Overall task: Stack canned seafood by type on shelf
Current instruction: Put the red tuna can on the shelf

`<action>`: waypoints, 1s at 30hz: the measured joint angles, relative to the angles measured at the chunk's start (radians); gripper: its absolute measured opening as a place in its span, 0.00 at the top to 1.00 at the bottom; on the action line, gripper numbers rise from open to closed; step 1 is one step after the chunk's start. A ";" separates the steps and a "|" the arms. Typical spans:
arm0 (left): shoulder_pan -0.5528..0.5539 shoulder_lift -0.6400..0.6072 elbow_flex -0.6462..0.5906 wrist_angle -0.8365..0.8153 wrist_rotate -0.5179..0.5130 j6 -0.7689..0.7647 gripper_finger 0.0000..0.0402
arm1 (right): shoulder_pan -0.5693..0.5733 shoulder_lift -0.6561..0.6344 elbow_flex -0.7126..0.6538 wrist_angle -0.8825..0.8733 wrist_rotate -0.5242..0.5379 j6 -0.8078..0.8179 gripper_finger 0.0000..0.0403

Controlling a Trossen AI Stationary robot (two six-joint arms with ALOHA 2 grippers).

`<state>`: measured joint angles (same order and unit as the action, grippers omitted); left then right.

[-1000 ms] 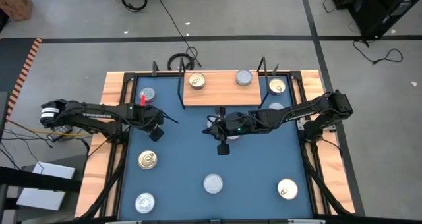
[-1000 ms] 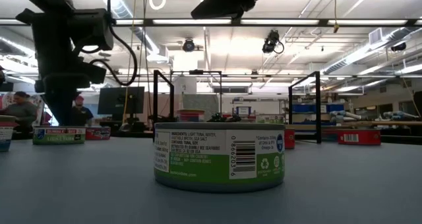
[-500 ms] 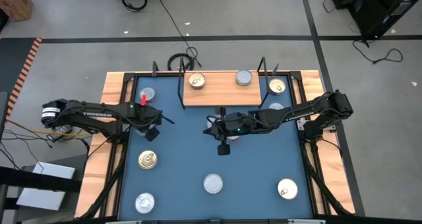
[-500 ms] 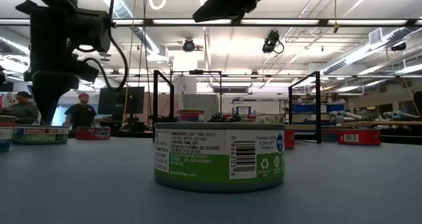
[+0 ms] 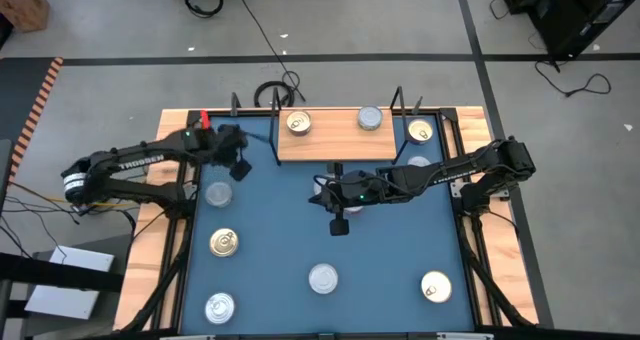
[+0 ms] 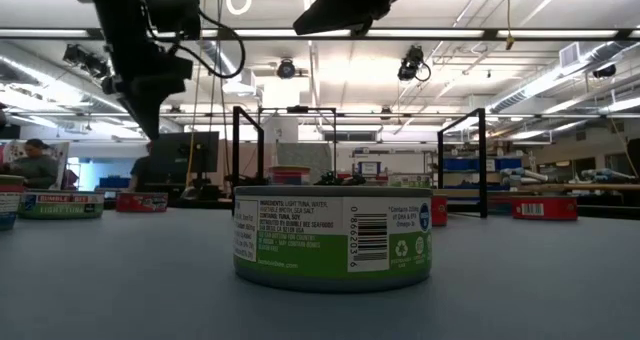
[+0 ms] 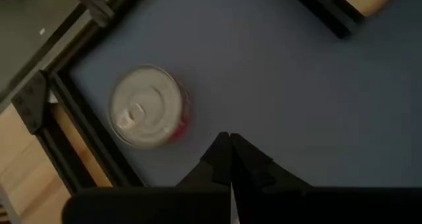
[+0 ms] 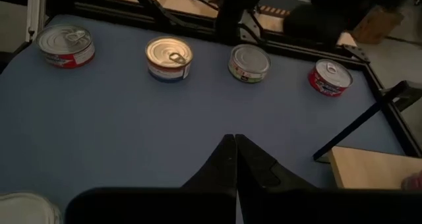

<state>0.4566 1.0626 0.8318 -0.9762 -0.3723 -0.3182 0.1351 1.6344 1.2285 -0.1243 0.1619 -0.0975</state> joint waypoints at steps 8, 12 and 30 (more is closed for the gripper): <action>0.305 0.037 -0.001 0.069 0.091 0.282 1.00 | 0.007 0.000 0.000 -0.004 0.000 -0.009 0.99; 0.391 0.097 -0.001 0.072 0.167 0.448 1.00 | 0.007 0.000 0.000 -0.004 0.000 -0.010 0.99; 0.512 0.344 -0.002 0.177 0.132 0.682 1.00 | 0.007 0.000 0.000 -0.003 0.000 -0.011 0.99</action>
<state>0.9682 1.4068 0.8303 -0.7992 -0.2406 0.3638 0.1417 1.6342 1.2286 -0.1276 0.1619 -0.1085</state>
